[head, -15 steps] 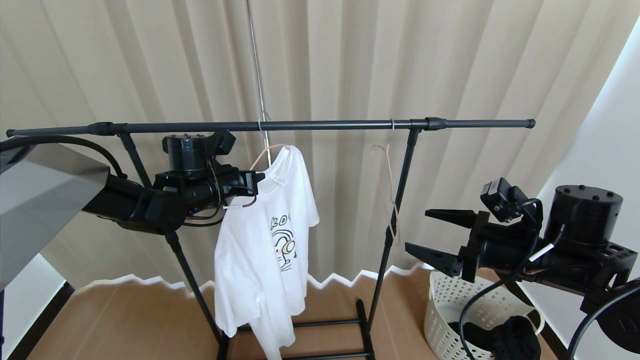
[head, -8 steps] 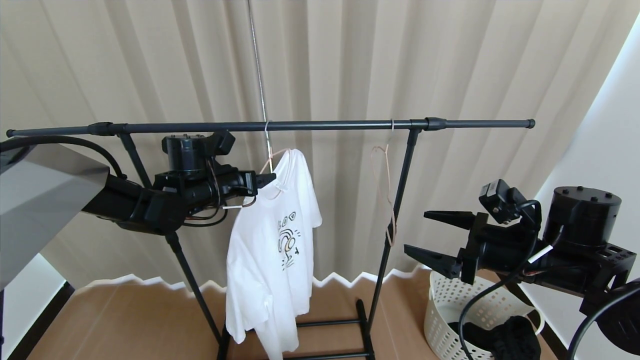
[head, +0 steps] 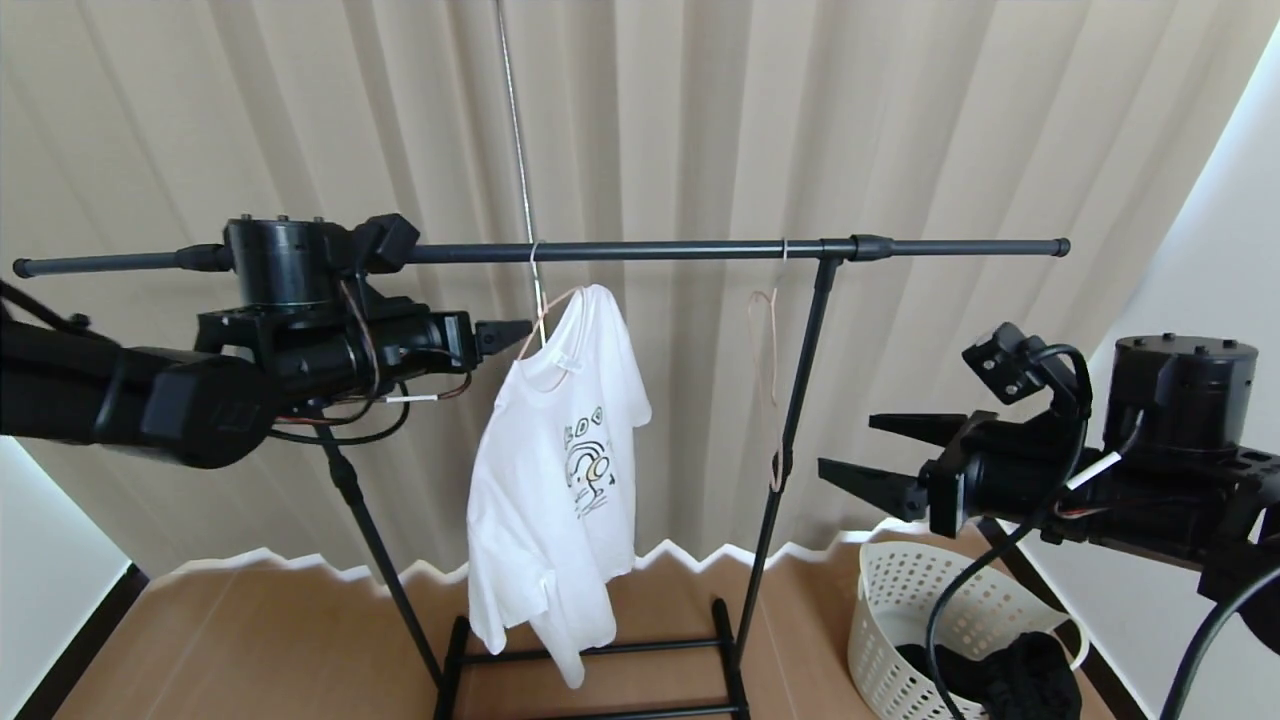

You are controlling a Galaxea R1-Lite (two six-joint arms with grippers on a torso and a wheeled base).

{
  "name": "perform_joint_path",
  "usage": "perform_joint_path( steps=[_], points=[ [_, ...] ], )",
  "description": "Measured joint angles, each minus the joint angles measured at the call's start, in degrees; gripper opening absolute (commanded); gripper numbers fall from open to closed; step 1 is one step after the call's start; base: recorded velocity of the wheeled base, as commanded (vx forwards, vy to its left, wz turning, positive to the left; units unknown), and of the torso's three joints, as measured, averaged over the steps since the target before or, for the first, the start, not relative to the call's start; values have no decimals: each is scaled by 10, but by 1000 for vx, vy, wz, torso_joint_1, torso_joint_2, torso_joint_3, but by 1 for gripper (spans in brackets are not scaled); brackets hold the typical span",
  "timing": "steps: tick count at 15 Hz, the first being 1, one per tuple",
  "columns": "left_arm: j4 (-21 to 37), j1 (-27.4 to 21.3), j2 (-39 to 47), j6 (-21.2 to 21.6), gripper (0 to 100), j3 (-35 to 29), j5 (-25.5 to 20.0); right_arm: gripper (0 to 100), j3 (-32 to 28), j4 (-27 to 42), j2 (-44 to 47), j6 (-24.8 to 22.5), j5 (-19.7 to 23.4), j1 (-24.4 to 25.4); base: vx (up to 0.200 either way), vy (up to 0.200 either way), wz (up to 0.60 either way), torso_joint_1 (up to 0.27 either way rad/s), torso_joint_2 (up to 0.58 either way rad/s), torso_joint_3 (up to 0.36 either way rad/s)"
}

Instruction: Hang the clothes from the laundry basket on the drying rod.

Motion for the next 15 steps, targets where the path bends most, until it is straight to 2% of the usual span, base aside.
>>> perform_joint_path(
  steps=[1,2,4,6,10,15],
  points=[
    [22,-1,-75,19,100,73,-1,100,-62,165,-55,13,-48,3,0,0,0,0,0,0],
    [28,-1,-109,39,100,108,-1,100,-84,216,-84,17,-79,4,0,0,0,0,0,0],
    [40,-2,-176,84,100,166,-3,100,-101,283,-142,20,-126,5,0,0,0,0,0,0],
    [64,-4,-237,96,100,206,-3,100,-83,307,-198,21,-159,9,0,0,0,0,0,0],
    [89,-9,-374,101,100,317,-1,100,47,315,-323,21,-245,42,0,0,0,0,0,0],
    [93,-6,-564,98,100,488,17,100,225,319,-504,21,-281,73,0,0,0,0,0,0]
  ],
)
